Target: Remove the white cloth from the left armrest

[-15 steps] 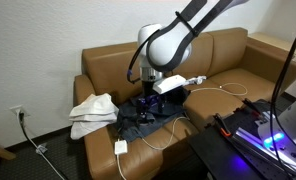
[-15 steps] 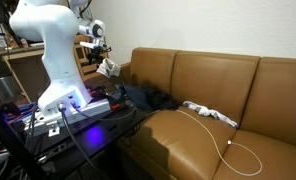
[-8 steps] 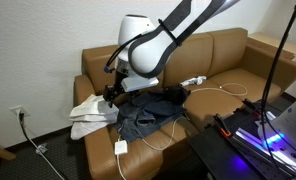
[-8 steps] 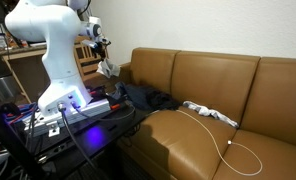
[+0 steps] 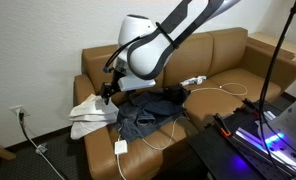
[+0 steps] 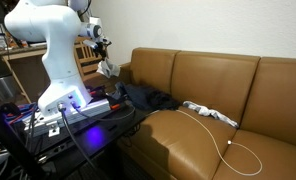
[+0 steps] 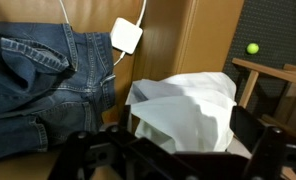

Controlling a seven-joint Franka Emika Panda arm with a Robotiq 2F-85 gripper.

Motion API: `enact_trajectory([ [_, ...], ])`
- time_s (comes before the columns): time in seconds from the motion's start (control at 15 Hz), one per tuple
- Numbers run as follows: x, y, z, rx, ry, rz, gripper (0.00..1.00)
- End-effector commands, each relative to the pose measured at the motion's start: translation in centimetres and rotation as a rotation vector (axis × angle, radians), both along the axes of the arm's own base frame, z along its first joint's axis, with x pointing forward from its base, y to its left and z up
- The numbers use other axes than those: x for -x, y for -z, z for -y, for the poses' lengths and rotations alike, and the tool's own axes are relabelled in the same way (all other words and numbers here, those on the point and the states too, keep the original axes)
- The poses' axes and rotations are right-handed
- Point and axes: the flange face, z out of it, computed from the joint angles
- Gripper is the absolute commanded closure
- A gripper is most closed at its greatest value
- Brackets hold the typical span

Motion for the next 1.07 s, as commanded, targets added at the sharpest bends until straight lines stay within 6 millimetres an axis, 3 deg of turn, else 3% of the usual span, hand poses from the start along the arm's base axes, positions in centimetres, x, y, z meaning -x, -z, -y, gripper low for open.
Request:
enact_trajectory([
  [0.0,-0.3,1.7,-0.8,-0.143,0.113,0.084,0.00],
  [0.27,-1.6,4.1,-0.8,-0.224,0.189,0.226,0.00],
  [0.53,-2.1,7.3,-0.9,-0.204,0.202,0.267,0.00],
  [0.67,-2.2,7.8,-1.8,-0.247,0.218,0.262,0.00],
  [0.73,-2.4,7.6,-2.3,-0.268,0.225,0.263,0.25],
  [0.8,-2.5,7.7,-2.6,-0.277,0.232,0.273,0.26],
  [1.0,-3.1,7.9,-3.0,-0.295,0.246,0.274,0.47],
])
